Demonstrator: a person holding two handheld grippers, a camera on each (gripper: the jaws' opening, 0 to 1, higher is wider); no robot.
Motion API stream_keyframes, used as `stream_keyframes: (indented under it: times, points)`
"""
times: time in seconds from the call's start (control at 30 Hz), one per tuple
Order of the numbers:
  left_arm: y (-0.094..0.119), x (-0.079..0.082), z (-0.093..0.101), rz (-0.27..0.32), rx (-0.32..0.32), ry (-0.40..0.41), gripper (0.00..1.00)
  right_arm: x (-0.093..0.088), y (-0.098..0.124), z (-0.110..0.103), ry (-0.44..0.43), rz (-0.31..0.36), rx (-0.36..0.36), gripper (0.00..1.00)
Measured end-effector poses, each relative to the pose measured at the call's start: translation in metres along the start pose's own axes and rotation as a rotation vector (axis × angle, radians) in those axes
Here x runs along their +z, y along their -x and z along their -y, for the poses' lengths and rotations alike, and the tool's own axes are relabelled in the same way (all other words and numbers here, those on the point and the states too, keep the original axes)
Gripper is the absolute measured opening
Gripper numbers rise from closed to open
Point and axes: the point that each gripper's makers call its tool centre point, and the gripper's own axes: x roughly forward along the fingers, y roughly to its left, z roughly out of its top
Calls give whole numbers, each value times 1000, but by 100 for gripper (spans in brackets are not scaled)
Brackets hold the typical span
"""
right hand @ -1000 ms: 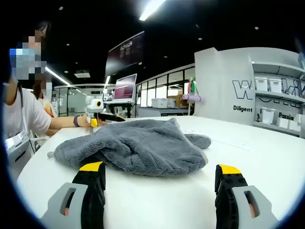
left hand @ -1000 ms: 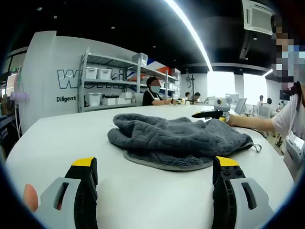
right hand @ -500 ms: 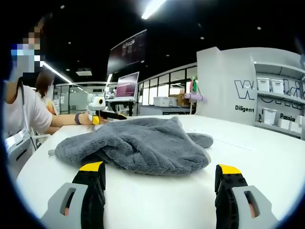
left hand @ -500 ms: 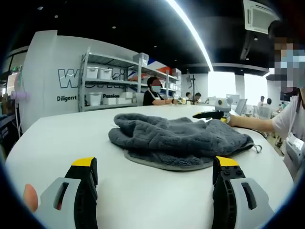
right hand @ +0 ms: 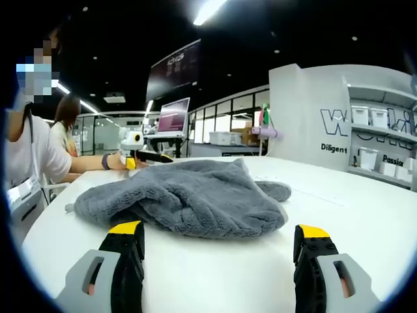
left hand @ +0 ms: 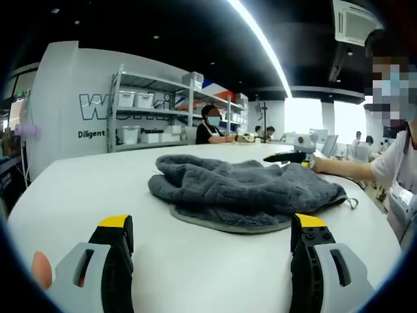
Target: Fold the towel on the table until its edges align and the towel forms a compact rectangular stack.
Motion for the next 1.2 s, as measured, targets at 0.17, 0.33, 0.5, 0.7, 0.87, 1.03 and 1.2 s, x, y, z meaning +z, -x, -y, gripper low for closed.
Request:
stream_keyframes:
  times: [0.17, 0.33, 0.5, 0.7, 0.87, 1.03, 1.2]
  points:
    - [0, 0, 1, 2, -2, 5, 99, -2, -1, 1, 3, -10, -2, 97]
    - [-1, 0, 2, 2, -6, 3, 99, -4, -2, 0, 13, -27, 0, 97]
    - [0, 0, 0, 0, -8, 0, 99, -3, -1, 1, 7, -21, 1, 97]
    - [-1, 0, 2, -4, -6, 3, 99, -3, -1, 2, 4, -23, 0, 97]
    - [-1, 0, 4, -3, -10, 4, 99, -3, -1, 4, -1, -20, -6, 97]
    - [-1, 1, 1, 0, -12, 5, 99, -4, -1, 4, 6, -30, -10, 97]
    - [-1, 1, 0, -1, -11, 5, 99, -4, -1, 5, 3, -29, -15, 96]
